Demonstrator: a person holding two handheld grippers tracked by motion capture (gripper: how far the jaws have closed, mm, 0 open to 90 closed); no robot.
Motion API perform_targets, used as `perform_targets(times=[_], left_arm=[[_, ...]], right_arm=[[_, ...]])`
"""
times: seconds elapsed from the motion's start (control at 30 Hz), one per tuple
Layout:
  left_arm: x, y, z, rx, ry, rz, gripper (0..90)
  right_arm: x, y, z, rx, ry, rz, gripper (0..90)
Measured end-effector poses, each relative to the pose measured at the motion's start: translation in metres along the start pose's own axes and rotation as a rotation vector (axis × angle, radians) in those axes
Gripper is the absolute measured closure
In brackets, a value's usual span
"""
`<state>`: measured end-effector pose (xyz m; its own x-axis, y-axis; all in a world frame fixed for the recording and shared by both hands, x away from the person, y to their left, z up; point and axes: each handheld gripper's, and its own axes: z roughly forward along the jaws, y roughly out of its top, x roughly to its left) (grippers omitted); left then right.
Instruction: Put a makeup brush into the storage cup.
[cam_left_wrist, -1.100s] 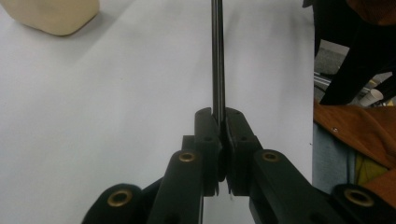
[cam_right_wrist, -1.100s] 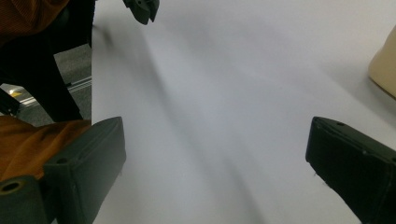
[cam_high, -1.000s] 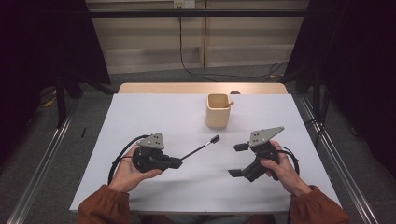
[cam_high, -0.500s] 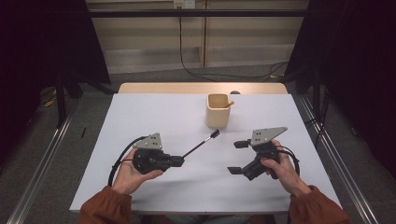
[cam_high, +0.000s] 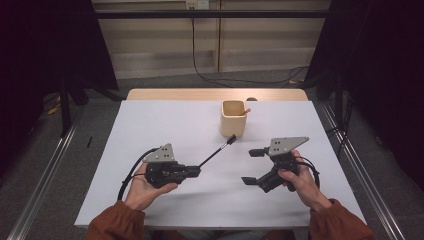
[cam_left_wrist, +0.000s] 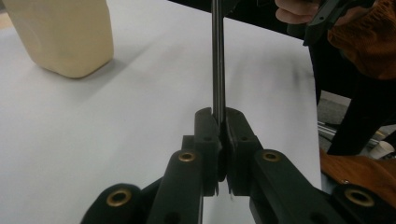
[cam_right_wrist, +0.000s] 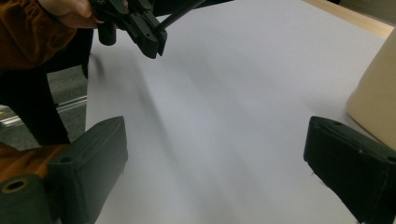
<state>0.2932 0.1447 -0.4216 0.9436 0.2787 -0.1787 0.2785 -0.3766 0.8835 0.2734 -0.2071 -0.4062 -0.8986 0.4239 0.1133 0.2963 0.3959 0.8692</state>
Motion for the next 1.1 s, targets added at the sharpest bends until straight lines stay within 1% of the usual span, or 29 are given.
perform_targets(times=[0.17,0.2,0.4,0.5,0.57,0.63,0.73,0.8,0.87,0.97,1.03,1.07,1.1], left_arm=[[0.000,0.000,-0.001,-0.051,0.006,0.009,85.2],[0.000,0.000,-0.001,-0.053,0.006,0.011,85.2],[-0.002,0.000,0.001,-0.108,0.005,0.018,85.1],[-0.003,0.000,0.002,-0.119,0.008,0.021,85.1],[-0.003,-0.001,0.003,-0.129,0.007,0.018,85.1],[-0.004,-0.001,0.003,-0.136,0.014,0.018,85.1],[-0.005,0.000,0.004,-0.142,0.012,0.016,85.1],[-0.005,0.000,0.004,-0.145,0.017,0.016,85.1],[-0.005,0.000,0.005,-0.154,0.011,0.011,85.1],[-0.007,0.000,0.005,-0.160,0.014,0.014,85.1],[-0.008,0.001,0.006,-0.160,0.010,0.017,85.1],[-0.008,0.001,0.006,-0.163,0.008,0.019,85.1],[-0.009,0.001,0.007,-0.163,0.005,0.017,85.1]], right_arm=[[0.002,0.003,0.001,-0.006,-0.015,-0.003,6.9],[0.003,0.004,0.002,-0.008,-0.017,-0.002,6.9],[0.003,0.006,0.001,-0.024,-0.015,0.009,7.4],[0.004,0.007,0.001,-0.042,-0.010,0.009,7.4],[0.005,0.008,0.001,-0.048,-0.018,0.000,7.9],[0.005,0.008,0.000,-0.060,0.005,0.005,7.9],[0.005,0.010,0.001,-0.069,0.010,0.005,8.1],[0.006,0.011,0.002,-0.076,0.018,0.014,8.1],[0.006,0.012,0.002,-0.080,0.021,0.019,8.5],[0.006,0.015,0.002,-0.092,0.030,0.036,9.3],[0.006,0.017,0.003,-0.100,0.034,0.043,10.3],[0.006,0.018,0.003,-0.101,0.035,0.042,12.2],[0.006,0.019,0.004,-0.101,0.050,0.038,15.6]])
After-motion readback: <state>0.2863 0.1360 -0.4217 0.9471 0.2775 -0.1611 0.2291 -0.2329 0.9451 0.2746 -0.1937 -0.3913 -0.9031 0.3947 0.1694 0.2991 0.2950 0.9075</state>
